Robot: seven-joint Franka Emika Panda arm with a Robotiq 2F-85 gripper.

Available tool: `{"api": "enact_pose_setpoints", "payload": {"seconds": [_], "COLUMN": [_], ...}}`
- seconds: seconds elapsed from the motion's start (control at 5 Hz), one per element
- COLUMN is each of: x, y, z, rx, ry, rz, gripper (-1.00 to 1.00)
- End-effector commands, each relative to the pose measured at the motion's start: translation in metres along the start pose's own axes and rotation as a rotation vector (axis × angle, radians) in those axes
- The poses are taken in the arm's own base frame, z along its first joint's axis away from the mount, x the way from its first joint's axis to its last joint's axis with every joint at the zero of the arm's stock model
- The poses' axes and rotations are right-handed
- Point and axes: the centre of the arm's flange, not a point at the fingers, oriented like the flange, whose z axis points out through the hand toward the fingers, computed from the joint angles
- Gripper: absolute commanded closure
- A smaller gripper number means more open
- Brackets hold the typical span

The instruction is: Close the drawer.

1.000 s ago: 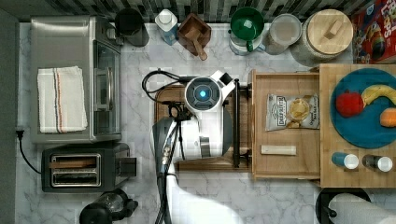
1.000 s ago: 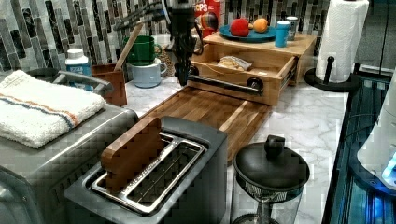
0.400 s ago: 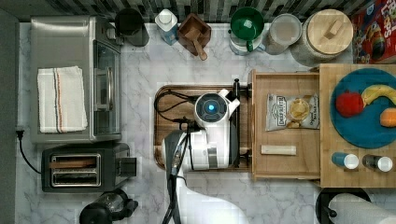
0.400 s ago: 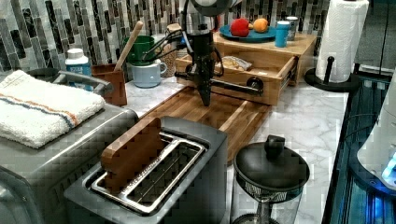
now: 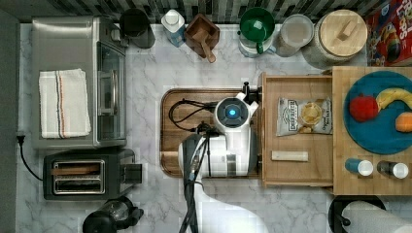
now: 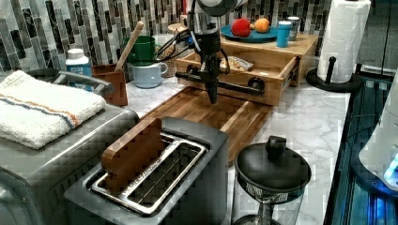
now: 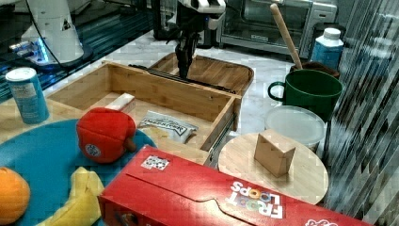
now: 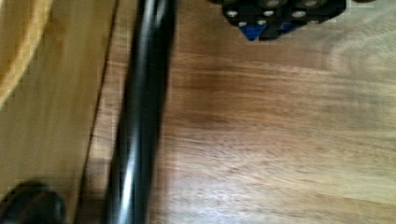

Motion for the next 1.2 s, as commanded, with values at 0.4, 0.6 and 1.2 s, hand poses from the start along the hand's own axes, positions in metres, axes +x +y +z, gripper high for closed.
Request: {"api": "enact_pose_setpoints", "payload": {"seconds": [0.4,0.6,1.2], "x": [0.002,-0.012,-0.054], "y": [0.123,0.169,0.292], "z": [-0.068,-0.069,-0.061], "rx": [-0.061,-0.072,-0.08], "ry": [0.162,0.152,0.167], "rz": [-0.006,-0.009,-0.002], "gripper": [1.0,1.0,1.0]}}
